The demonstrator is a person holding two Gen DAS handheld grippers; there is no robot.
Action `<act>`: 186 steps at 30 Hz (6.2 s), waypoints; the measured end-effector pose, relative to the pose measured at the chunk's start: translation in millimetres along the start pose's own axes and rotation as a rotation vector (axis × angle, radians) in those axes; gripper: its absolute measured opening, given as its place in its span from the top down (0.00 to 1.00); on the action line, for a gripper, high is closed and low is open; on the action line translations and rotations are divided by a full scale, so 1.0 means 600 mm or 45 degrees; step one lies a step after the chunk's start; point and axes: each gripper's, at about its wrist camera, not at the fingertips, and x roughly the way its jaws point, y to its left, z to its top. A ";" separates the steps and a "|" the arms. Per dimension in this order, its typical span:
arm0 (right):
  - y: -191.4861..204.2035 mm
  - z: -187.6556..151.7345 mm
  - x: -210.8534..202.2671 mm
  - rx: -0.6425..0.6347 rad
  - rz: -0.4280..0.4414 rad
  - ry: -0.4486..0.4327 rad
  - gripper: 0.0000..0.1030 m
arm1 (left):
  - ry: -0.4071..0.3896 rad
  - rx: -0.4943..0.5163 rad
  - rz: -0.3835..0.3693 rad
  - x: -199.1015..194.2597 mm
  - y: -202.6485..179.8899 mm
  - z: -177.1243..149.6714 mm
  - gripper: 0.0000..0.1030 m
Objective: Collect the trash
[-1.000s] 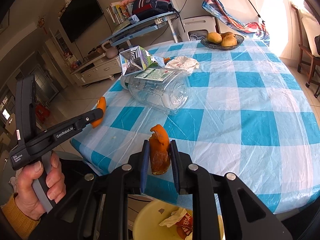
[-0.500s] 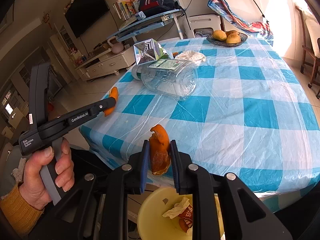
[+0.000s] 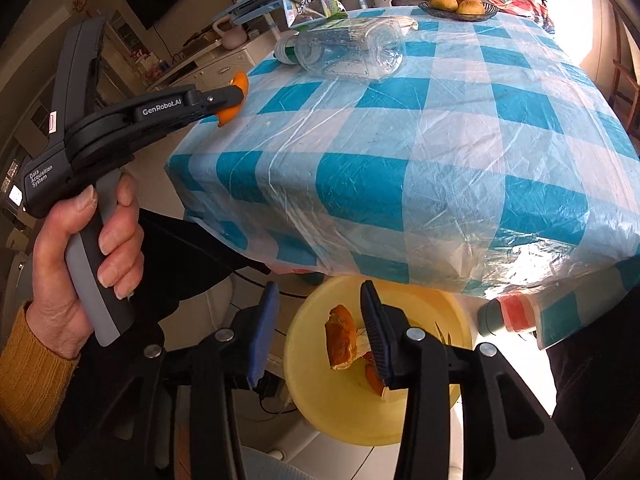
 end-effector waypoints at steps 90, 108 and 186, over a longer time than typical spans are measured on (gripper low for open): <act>0.031 0.034 -0.024 -0.006 0.095 -0.267 0.31 | 0.267 0.210 0.181 0.297 0.033 0.217 0.06; 0.080 0.013 -0.011 -0.165 0.005 -0.243 0.31 | 0.267 0.209 0.181 0.297 0.033 0.218 0.06; 0.030 0.039 0.003 -0.126 -0.113 -0.291 0.30 | 0.130 0.210 0.227 0.174 0.038 0.148 0.07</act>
